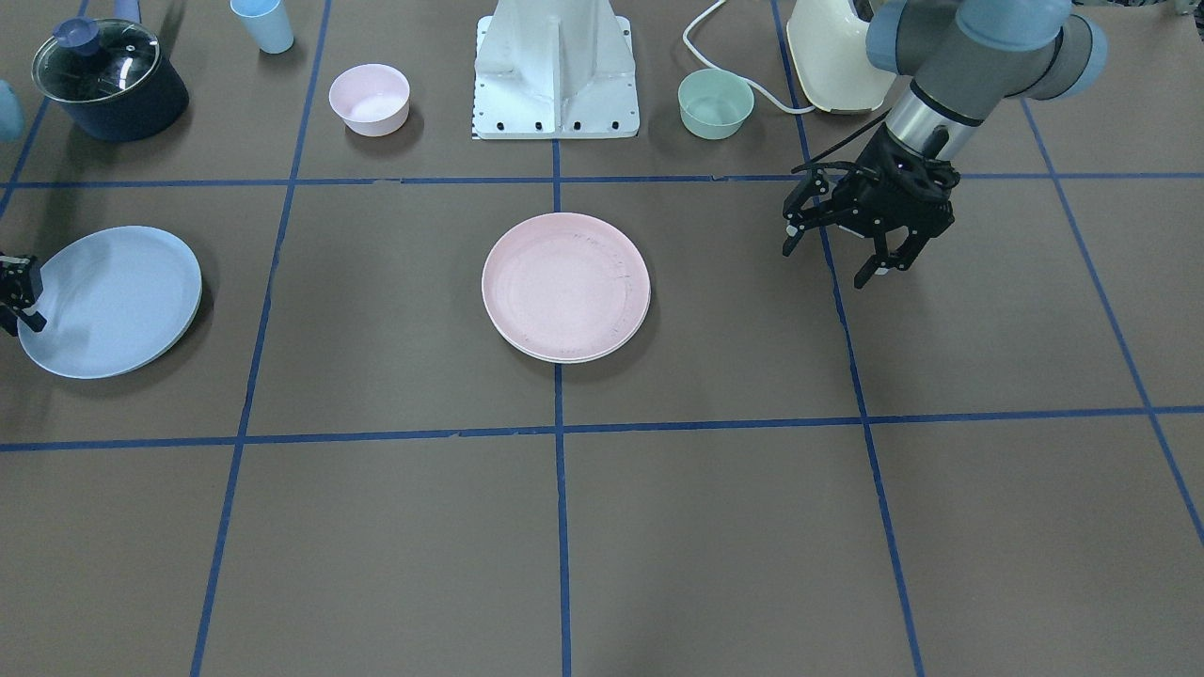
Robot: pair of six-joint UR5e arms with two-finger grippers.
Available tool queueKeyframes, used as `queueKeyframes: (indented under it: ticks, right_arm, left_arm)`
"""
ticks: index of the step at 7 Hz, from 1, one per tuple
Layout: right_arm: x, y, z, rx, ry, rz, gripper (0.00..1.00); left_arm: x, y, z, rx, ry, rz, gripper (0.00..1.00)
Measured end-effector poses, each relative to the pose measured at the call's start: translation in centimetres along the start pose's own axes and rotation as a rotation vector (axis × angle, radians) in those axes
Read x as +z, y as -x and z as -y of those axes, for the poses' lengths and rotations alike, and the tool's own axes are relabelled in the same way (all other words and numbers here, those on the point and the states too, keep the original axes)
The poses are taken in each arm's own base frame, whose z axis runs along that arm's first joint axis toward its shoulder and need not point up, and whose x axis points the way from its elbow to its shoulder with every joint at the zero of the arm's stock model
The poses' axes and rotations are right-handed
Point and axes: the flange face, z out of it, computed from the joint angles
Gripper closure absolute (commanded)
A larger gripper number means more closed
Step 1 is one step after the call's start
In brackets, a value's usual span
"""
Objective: Stack three plates with pink and blue
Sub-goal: 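Grasp the rim of the light blue plate with the right gripper, then carry the light blue plate with the right gripper onto the pink plate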
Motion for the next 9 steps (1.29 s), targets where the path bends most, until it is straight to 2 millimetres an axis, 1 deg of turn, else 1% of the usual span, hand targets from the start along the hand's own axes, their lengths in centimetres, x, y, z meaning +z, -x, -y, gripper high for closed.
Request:
queueKeyframes:
  ticks: [1, 2, 3, 4, 5, 6, 7, 8, 9]
  right_arm:
    - [-0.4, 1.2, 0.7, -0.010, -0.001, 0.029, 1.00]
    - [-0.7, 3.0, 1.8, -0.021, 0.005, 0.065, 1.00]
    - [-0.8, 5.8, 4.2, -0.021, 0.016, 0.082, 1.00]
    - [-0.8, 9.5, 7.8, 0.009, 0.024, 0.085, 1.00]
    - [-0.9, 13.8, 11.5, 0.074, 0.020, 0.101, 1.00]
    - [-0.7, 18.6, 14.4, 0.135, 0.009, 0.139, 1.00]
    - [0.1, 24.7, 16.6, 0.184, -0.005, 0.178, 1.00]
    - [1.1, 31.4, 17.8, 0.224, -0.019, 0.190, 1.00]
    - [1.6, 38.9, 17.7, 0.262, -0.031, 0.181, 1.00]
  left_arm:
    - [-0.2, 0.2, 0.1, 0.004, -0.003, 0.001, 0.00]
    - [-0.6, 1.0, 0.4, 0.019, -0.003, 0.010, 0.00]
    - [-1.9, 3.3, 1.1, 0.069, 0.006, 0.040, 0.00]
    - [-4.2, 7.4, 2.0, 0.150, 0.018, 0.089, 0.00]
    - [-7.3, 12.7, 2.5, 0.240, 0.032, 0.153, 0.00]
    - [-10.9, 18.2, 2.7, 0.315, 0.050, 0.220, 0.00]
    - [-14.6, 24.1, 2.6, 0.374, 0.076, 0.291, 0.00]
    - [-17.5, 29.0, 2.1, 0.407, 0.099, 0.330, 0.00]
    - [-19.5, 32.3, 1.1, 0.418, 0.113, 0.334, 0.00]
